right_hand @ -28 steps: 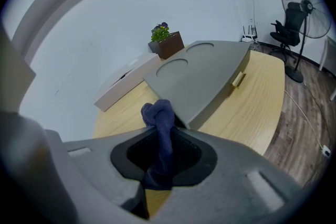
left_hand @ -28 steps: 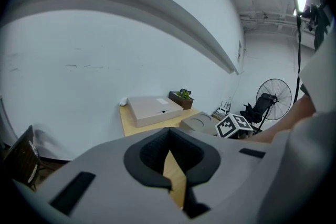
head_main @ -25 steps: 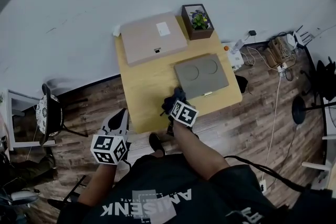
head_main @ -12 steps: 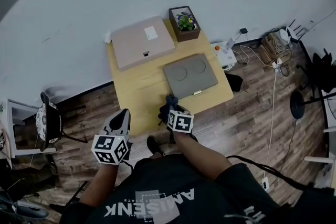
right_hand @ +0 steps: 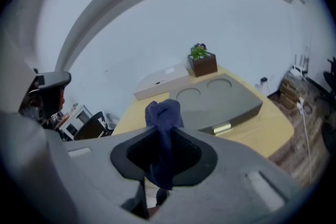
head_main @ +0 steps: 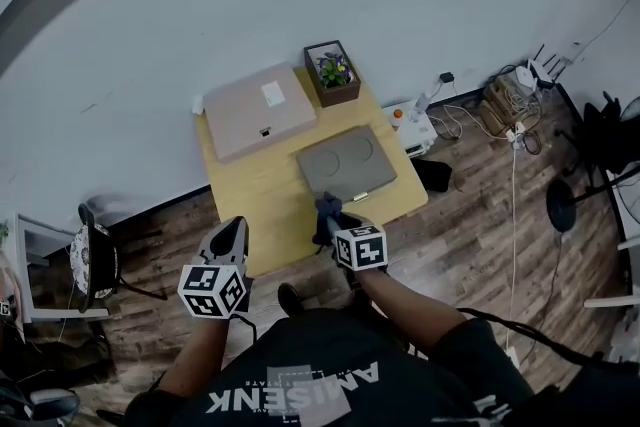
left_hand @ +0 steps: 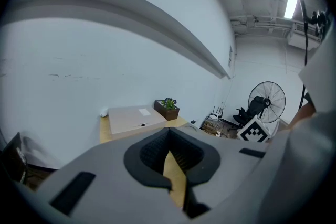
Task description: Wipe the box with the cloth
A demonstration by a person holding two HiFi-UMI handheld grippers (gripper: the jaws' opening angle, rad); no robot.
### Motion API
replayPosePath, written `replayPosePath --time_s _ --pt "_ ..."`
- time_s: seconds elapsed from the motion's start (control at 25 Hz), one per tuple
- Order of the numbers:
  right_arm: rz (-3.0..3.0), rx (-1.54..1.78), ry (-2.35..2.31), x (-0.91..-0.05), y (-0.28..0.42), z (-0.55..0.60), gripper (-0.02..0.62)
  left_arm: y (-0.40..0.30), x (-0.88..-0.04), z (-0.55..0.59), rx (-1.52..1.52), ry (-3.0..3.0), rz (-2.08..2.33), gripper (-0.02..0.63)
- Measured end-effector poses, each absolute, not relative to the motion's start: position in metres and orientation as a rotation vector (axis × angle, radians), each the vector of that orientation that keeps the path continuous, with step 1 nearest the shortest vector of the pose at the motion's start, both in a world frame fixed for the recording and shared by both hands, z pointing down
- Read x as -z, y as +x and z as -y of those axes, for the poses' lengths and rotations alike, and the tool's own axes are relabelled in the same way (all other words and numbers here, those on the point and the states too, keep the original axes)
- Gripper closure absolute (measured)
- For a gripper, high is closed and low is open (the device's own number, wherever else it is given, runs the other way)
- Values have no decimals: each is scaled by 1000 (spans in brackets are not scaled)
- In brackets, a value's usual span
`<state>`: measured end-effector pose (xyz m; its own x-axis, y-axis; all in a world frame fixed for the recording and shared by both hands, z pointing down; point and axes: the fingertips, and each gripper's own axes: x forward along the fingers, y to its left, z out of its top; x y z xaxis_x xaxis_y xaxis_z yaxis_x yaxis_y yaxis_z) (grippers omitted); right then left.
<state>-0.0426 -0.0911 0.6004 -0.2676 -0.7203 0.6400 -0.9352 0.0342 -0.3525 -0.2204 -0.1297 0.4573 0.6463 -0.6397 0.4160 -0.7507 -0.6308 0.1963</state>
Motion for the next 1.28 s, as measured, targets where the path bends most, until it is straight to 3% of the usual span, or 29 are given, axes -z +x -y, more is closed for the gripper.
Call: replayPosePath --time_s 0.2,0.84,1.28 --pt "2186 -783 1648 -535 -13 100 525 -202 -436 134 -414 2575 1048 605" --pt "2525 -426 1733 -323 51 128 525 -193 -334 168 -303 2701 1178 605" --pt "2483 -378 1712 -314 63 134 525 -208 -290 180 -232 2664 1455 606"
